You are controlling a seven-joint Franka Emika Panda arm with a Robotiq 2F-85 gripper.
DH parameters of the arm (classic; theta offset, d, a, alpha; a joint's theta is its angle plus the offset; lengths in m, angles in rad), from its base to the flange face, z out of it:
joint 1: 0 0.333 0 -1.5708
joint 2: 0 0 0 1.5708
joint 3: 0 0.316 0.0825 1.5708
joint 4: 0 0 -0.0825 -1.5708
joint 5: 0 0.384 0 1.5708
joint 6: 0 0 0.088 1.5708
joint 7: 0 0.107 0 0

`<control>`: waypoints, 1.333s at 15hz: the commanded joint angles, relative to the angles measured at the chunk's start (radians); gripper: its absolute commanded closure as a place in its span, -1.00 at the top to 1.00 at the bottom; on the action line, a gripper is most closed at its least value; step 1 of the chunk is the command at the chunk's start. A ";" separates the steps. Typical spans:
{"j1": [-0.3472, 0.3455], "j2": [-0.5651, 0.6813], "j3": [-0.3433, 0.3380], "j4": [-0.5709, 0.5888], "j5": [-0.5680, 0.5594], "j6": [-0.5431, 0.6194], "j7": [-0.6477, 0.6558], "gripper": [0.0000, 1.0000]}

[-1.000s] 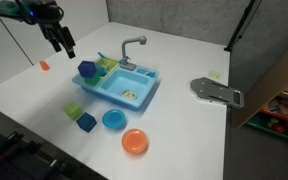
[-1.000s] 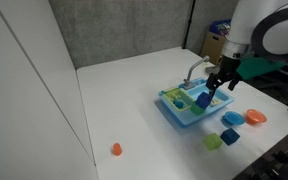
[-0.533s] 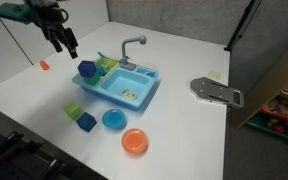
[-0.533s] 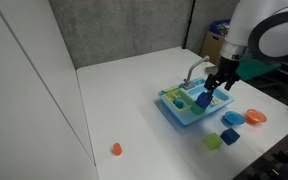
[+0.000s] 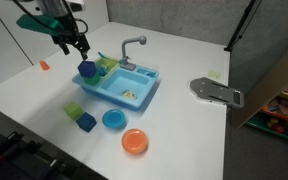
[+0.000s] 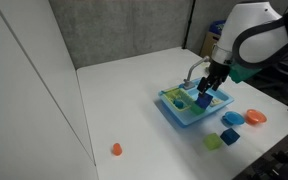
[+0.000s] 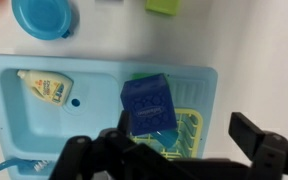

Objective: Pick up the blue block from the green block and put it in the sink

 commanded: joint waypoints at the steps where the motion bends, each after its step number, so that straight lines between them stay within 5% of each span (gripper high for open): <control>1: 0.008 0.063 -0.026 0.044 -0.012 0.043 -0.052 1.00; 10: 0.011 0.144 -0.055 0.039 -0.005 0.151 -0.047 1.00; 11: 0.013 0.152 -0.058 0.039 -0.007 0.157 -0.042 0.54; 16: 0.025 0.145 -0.079 0.054 -0.010 0.131 -0.012 -0.20; 20: 0.010 0.124 -0.104 0.090 0.005 0.115 0.006 -0.43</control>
